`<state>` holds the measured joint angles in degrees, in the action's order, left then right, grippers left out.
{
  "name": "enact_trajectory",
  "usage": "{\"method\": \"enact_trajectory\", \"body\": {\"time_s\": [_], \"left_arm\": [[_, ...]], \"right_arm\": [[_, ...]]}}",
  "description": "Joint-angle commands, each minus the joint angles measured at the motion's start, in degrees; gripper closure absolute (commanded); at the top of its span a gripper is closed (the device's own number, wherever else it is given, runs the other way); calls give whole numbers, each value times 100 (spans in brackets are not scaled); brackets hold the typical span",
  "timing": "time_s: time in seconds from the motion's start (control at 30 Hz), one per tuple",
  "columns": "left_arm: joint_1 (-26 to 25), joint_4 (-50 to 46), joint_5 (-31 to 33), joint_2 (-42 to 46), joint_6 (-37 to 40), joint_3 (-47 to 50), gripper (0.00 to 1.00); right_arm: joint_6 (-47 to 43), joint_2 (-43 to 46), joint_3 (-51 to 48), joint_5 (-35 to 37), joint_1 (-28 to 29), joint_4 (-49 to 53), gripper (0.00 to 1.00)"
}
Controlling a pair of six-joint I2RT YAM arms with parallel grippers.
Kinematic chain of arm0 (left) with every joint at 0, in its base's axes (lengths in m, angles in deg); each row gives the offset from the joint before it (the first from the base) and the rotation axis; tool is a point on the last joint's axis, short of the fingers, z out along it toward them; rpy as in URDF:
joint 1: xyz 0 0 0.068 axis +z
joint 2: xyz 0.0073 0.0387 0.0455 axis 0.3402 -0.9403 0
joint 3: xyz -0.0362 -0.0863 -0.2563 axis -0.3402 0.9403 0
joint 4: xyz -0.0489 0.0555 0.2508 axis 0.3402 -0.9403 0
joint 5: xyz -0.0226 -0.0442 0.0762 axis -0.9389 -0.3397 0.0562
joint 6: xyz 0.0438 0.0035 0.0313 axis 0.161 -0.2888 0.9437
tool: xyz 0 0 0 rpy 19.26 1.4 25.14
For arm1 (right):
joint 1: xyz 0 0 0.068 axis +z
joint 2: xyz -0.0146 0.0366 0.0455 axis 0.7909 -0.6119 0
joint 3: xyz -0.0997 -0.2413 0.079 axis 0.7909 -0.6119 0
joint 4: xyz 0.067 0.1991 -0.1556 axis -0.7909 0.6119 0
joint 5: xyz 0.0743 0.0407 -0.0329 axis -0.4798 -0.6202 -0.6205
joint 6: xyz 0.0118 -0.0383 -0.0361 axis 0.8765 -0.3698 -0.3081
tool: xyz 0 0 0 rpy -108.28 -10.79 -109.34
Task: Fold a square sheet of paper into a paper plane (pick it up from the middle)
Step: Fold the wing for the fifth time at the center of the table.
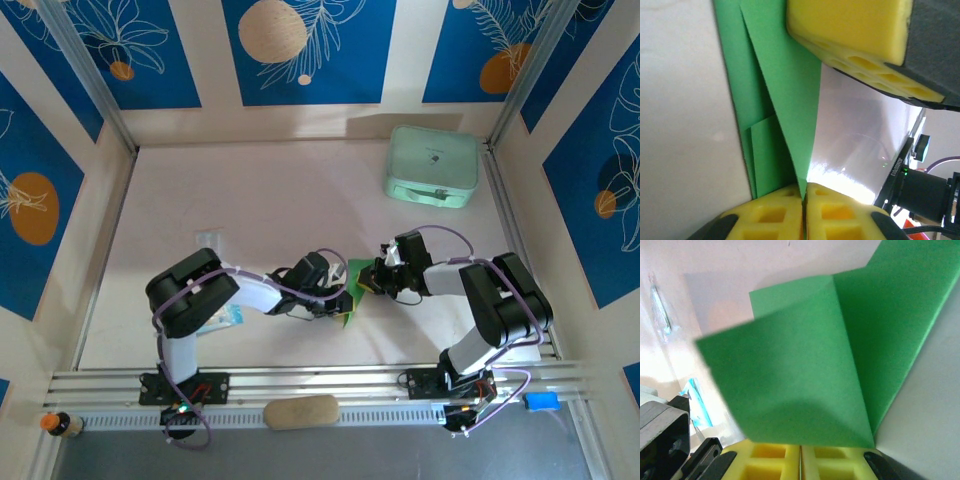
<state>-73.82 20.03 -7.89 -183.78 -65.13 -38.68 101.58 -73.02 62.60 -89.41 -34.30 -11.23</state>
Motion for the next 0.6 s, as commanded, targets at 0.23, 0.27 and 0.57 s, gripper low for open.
{"method": "enact_trajectory", "body": {"time_s": [0.23,0.27,0.57], "left_arm": [[-100,-1222,358,145,230,436,81],[-108,-1314,389,197,274,437,79],[-190,-1570,418,190,438,394,81]], "right_arm": [[23,-272,-91,214,-13,227,92],[27,-264,-92,208,-14,225,92],[71,-264,-100,224,-13,203,92]]}}
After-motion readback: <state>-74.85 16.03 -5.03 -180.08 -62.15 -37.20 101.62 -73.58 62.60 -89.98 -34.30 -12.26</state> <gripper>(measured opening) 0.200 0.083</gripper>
